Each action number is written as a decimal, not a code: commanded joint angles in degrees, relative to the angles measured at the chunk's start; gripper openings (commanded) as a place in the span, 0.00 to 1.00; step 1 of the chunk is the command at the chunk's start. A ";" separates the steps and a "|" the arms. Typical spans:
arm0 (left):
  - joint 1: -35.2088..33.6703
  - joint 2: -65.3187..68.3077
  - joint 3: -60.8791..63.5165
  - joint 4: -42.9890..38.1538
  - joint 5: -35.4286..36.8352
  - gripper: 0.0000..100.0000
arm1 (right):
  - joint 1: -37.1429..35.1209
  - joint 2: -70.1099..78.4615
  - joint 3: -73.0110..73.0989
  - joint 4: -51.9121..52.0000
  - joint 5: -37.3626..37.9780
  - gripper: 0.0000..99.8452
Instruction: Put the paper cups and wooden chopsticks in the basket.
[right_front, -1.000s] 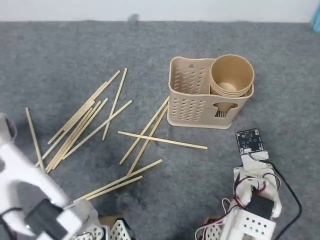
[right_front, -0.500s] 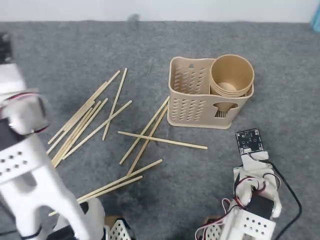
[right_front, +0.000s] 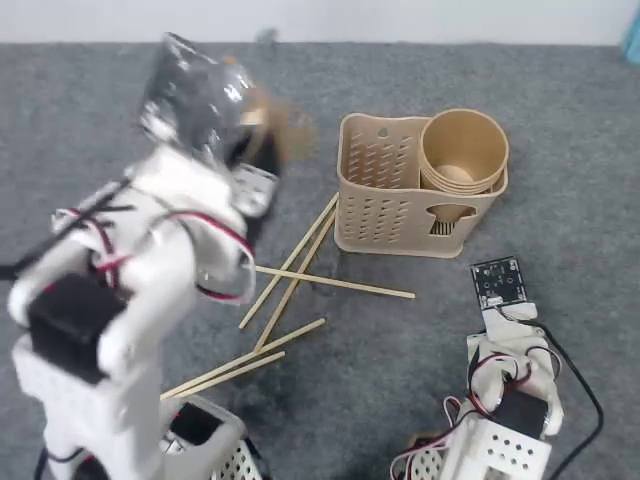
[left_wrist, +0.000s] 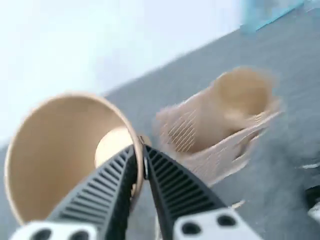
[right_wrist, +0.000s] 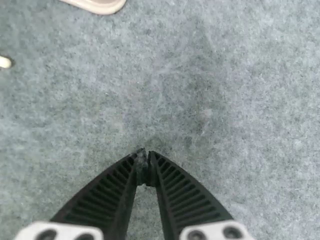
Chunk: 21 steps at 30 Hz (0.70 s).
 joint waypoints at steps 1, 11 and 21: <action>7.21 -0.97 -1.98 -6.33 0.35 0.01 | -0.40 -1.10 -0.26 0.04 0.97 0.01; 16.70 2.64 3.56 -19.78 -16.44 0.01 | -0.57 -1.10 -0.18 -0.22 0.97 0.01; 17.93 15.47 6.64 -32.70 -16.35 0.01 | -0.57 -1.10 -0.18 -0.31 0.97 0.01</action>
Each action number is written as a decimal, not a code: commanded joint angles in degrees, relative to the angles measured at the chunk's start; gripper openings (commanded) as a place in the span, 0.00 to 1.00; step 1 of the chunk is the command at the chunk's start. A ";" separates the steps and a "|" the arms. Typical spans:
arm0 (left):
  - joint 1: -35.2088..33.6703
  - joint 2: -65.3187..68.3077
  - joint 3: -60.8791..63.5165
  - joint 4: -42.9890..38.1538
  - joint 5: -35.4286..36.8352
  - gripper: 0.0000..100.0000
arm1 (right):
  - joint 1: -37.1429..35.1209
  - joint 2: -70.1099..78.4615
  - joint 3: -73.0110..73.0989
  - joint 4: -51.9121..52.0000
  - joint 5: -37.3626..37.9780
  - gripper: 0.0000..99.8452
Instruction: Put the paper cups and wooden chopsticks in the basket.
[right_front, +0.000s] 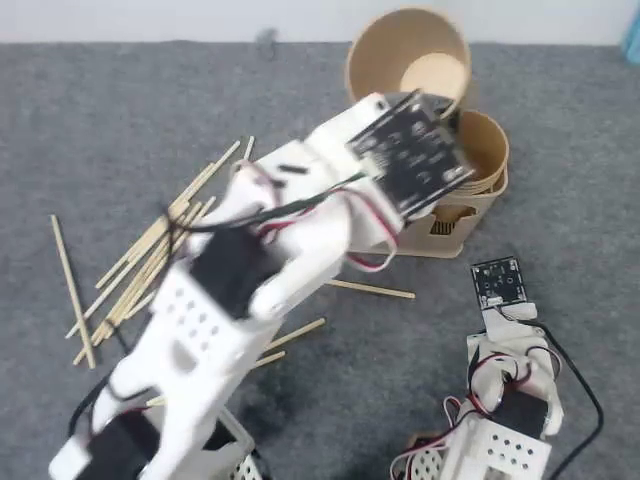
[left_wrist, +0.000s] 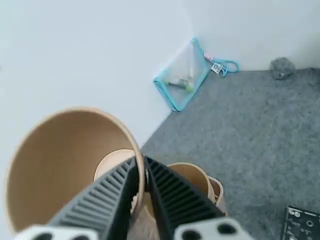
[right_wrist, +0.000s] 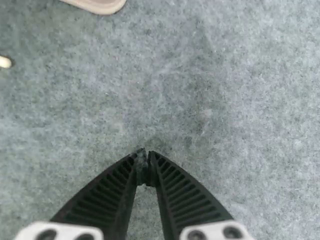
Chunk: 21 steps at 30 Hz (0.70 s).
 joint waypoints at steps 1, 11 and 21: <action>1.76 2.46 -0.40 -2.46 -0.35 0.01 | -0.57 -1.10 -0.18 -0.31 0.97 0.01; 4.75 6.07 -0.13 2.20 2.55 0.01 | -0.57 -1.10 -0.09 -0.92 0.97 0.01; 4.22 11.69 1.19 2.02 2.73 0.01 | -0.57 -1.10 -0.09 -0.75 0.97 0.01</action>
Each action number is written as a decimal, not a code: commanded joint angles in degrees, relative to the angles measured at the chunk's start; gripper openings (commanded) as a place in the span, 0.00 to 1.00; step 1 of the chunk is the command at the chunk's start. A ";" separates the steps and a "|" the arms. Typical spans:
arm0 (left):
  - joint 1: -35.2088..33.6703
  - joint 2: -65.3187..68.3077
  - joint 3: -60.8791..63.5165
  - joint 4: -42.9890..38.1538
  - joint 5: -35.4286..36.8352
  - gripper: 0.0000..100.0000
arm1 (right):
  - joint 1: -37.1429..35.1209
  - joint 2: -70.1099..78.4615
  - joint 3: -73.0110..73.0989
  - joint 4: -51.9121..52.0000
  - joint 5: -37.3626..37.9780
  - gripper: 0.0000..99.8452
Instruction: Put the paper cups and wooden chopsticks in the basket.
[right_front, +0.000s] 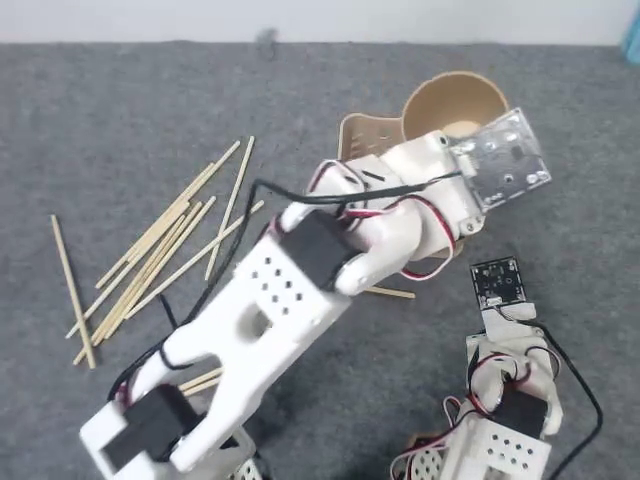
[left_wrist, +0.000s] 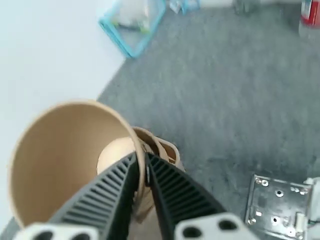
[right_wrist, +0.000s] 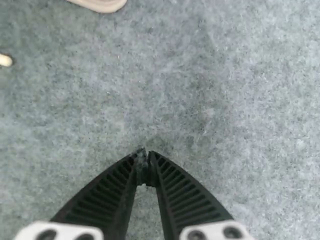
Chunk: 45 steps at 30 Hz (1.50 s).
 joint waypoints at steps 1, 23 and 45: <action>0.18 1.41 -0.57 -0.09 0.97 0.01 | -0.48 -1.10 -0.44 -0.75 0.97 0.01; -5.80 -10.90 -0.40 -4.40 17.85 0.27 | -0.48 -1.10 -0.35 -0.92 0.97 0.01; -6.59 -16.97 48.48 -73.23 30.07 0.01 | -0.48 -1.10 -0.35 -1.01 0.97 0.01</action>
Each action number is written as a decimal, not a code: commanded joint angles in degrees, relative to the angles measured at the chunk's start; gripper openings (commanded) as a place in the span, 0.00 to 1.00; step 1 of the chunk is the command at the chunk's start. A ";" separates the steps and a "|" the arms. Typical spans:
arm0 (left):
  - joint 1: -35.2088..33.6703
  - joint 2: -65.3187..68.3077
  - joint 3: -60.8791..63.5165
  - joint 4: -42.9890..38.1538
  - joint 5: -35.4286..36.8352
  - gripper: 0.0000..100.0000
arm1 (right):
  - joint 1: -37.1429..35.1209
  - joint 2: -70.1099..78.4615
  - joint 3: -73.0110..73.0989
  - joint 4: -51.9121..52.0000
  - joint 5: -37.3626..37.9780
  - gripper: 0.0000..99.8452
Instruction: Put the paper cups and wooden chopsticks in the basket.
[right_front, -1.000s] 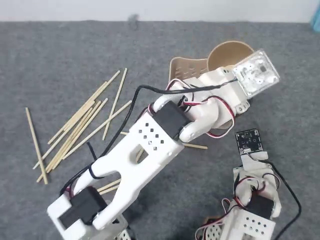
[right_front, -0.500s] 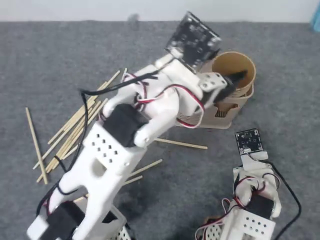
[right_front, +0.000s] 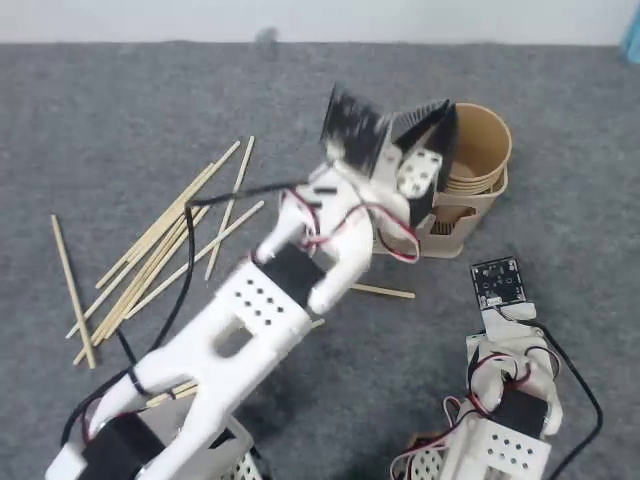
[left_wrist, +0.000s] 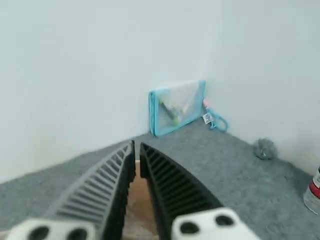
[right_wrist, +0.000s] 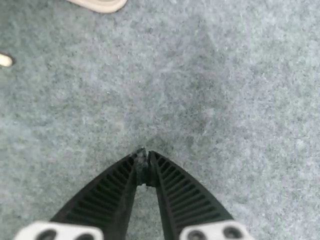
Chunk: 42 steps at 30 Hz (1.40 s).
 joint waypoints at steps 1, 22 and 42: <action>0.44 -2.73 3.56 -8.26 0.88 0.01 | -0.48 -1.10 -0.35 -1.01 0.97 0.01; 1.05 9.23 0.04 7.56 0.88 0.01 | -0.48 -1.10 -0.35 -1.01 0.97 0.01; -32.53 -24.70 -27.65 67.25 0.35 0.01 | -0.48 -1.10 -0.35 -0.84 0.97 0.01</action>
